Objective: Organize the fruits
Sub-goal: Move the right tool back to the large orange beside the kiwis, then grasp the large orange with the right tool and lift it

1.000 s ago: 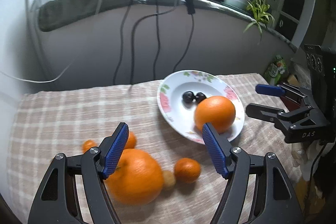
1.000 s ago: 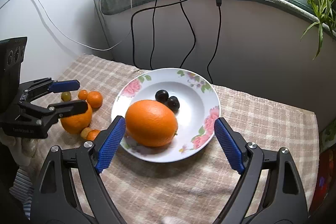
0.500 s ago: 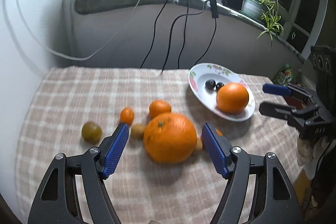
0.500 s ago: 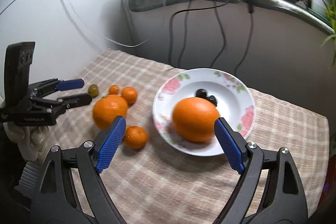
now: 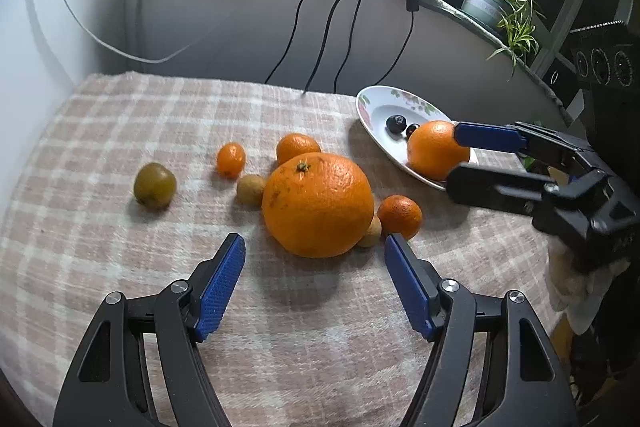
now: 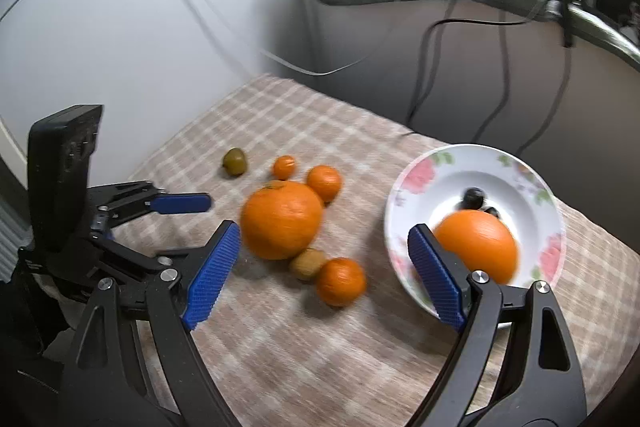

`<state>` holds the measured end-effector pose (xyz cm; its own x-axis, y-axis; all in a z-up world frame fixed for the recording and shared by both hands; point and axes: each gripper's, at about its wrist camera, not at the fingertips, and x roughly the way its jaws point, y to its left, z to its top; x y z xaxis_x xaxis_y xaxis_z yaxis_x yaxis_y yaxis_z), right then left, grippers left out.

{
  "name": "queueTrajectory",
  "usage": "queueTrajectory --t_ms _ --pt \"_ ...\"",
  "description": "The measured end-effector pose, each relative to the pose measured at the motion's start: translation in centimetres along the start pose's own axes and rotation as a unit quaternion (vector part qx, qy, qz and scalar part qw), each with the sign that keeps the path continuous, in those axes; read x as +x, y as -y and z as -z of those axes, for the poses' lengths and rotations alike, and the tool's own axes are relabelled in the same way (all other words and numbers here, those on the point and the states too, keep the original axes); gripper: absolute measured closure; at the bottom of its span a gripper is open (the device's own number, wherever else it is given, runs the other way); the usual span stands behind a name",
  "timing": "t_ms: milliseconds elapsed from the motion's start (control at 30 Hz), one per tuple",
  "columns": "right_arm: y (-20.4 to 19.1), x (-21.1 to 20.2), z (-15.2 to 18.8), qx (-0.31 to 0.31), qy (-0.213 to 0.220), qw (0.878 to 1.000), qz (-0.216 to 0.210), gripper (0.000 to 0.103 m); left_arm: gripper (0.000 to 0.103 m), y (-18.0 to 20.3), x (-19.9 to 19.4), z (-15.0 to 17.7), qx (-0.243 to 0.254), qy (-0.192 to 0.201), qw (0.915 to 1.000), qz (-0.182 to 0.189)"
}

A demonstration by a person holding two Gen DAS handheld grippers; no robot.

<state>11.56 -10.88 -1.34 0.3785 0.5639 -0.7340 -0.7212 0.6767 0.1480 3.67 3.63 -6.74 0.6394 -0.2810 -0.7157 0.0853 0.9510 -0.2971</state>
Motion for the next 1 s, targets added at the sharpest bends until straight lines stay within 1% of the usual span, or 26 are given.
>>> queueTrajectory --t_ms 67,233,333,533,633,1000 --pt "-0.6 0.8 -0.3 -0.01 -0.01 1.0 -0.008 0.02 0.033 -0.1 0.4 0.0 -0.004 -0.003 1.0 0.004" --pt "-1.3 3.2 -0.8 -0.017 -0.034 0.999 -0.026 0.022 0.033 -0.4 1.0 -0.1 -0.016 -0.006 0.9997 0.015" --pt "-1.4 4.4 -0.9 -0.017 -0.048 0.998 -0.038 0.029 0.033 -0.6 1.3 -0.2 -0.021 -0.005 0.9995 0.022" --pt "-1.7 6.1 -1.1 -0.017 -0.066 0.996 -0.05 0.029 0.033 -0.9 1.9 -0.4 -0.026 -0.011 0.9991 0.03" --pt "-1.7 6.8 -1.1 -0.015 -0.073 0.996 -0.054 0.03 0.035 -0.9 2.2 -0.5 -0.026 -0.013 0.999 0.033" --pt "-1.2 8.3 -1.3 -0.006 -0.095 0.994 -0.05 0.03 0.035 -1.4 2.9 -0.6 -0.03 -0.022 0.9985 0.04"
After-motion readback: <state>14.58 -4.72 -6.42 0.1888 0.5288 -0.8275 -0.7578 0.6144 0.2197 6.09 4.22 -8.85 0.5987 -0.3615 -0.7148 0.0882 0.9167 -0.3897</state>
